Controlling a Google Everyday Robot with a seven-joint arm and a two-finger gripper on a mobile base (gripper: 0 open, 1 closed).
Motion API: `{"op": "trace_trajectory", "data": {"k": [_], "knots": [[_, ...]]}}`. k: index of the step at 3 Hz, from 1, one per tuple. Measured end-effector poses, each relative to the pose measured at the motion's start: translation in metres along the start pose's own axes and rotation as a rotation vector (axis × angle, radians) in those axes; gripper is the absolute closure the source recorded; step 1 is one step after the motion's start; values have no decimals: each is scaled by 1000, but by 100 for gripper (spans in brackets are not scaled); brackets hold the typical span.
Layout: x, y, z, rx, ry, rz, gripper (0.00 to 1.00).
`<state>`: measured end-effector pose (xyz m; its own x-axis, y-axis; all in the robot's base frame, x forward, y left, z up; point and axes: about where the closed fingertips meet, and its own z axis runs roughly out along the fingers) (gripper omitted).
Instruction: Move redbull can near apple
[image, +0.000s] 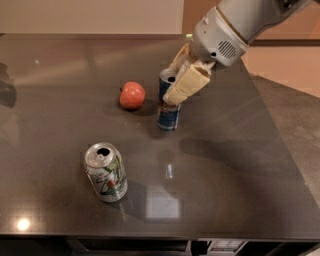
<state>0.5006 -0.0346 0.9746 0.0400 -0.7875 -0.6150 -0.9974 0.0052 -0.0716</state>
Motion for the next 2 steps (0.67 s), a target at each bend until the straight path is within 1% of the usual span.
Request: {"op": "trace_trajectory", "data": {"k": [1, 2], "knots": [[-17, -34, 20, -4, -14, 26, 100], [-19, -60, 41, 2, -21, 65, 100]]}}
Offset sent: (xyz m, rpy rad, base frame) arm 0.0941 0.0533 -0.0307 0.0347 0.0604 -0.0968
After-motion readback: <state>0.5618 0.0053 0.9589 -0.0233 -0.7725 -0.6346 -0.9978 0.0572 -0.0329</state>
